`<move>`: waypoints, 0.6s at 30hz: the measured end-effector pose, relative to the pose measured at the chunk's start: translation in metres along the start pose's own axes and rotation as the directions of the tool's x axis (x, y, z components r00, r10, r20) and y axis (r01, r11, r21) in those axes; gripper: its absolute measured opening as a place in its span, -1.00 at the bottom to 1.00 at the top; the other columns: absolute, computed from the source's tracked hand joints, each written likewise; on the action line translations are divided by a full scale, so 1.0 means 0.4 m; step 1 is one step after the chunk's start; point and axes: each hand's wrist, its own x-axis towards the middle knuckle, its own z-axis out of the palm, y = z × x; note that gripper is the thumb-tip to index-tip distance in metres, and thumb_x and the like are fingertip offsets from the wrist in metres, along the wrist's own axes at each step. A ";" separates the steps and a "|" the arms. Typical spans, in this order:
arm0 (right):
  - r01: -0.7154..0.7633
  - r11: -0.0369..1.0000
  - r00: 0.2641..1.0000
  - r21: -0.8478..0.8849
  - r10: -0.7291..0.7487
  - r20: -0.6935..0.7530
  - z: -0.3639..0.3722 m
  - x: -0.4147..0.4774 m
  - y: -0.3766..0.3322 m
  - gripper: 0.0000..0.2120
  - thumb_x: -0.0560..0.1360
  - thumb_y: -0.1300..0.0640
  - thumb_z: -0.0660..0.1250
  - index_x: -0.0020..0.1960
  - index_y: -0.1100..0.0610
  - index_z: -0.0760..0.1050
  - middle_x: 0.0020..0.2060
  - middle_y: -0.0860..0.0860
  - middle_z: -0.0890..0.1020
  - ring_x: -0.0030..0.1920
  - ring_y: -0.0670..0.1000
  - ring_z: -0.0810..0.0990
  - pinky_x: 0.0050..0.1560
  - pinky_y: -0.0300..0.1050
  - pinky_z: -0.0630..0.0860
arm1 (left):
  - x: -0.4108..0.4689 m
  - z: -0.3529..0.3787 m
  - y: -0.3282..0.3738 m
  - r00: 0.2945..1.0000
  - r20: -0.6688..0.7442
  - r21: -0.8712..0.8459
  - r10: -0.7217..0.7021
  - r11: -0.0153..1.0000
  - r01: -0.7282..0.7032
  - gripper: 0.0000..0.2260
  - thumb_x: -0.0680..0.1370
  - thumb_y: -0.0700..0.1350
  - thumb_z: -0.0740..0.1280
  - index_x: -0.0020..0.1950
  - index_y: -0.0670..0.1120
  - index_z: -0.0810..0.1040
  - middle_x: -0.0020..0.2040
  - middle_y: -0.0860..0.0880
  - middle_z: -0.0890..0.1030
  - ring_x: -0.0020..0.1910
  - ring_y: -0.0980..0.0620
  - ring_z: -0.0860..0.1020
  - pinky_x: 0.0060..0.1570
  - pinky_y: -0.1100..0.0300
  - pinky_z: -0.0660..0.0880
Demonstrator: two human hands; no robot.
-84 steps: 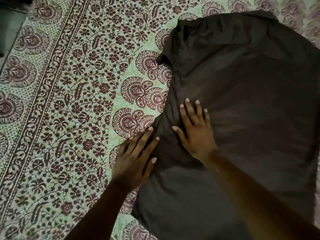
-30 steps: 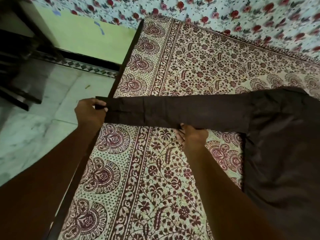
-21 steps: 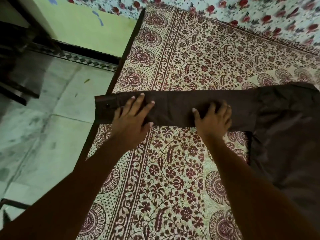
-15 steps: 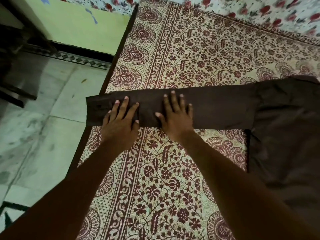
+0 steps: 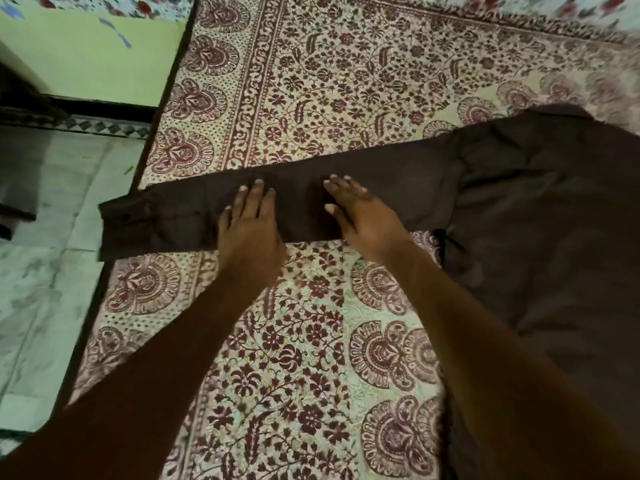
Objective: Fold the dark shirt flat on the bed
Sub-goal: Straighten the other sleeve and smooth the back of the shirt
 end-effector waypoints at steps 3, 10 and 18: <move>-0.191 0.976 0.927 0.108 0.216 -0.307 -0.053 -0.084 0.103 -0.50 0.68 -0.04 0.17 0.53 0.18 0.42 0.57 0.10 0.38 0.61 0.15 0.27 0.56 0.10 0.33 | 0.030 0.040 0.147 0.988 -0.004 -0.056 0.152 0.987 -0.152 -0.48 0.63 -0.14 0.24 0.62 -0.07 0.32 0.67 -0.07 0.26 0.65 -0.12 0.20 0.55 -0.19 0.20; -0.576 0.817 0.763 -0.031 0.523 -0.381 -0.137 -0.302 0.393 -0.43 0.68 -0.11 0.19 0.56 0.22 0.35 0.65 0.18 0.18 0.66 0.24 0.08 0.64 0.24 0.05 | 0.188 0.109 0.484 0.967 -0.015 -0.186 0.253 0.950 -0.251 -0.63 0.66 -0.14 0.23 0.48 -0.02 0.47 0.54 -0.05 0.42 0.49 -0.15 0.41 0.39 -0.18 0.37; -0.536 0.821 0.801 -0.196 0.421 -0.427 -0.081 -0.340 0.467 -0.28 0.68 -0.30 -0.01 0.65 0.15 0.20 0.66 0.17 0.16 0.66 0.20 0.11 0.63 0.22 0.09 | 0.429 0.154 0.727 0.985 0.080 -0.211 0.152 0.968 -0.133 -0.56 0.69 -0.06 0.24 0.58 -0.05 0.32 0.54 -0.15 0.39 0.50 -0.23 0.40 0.40 -0.16 0.38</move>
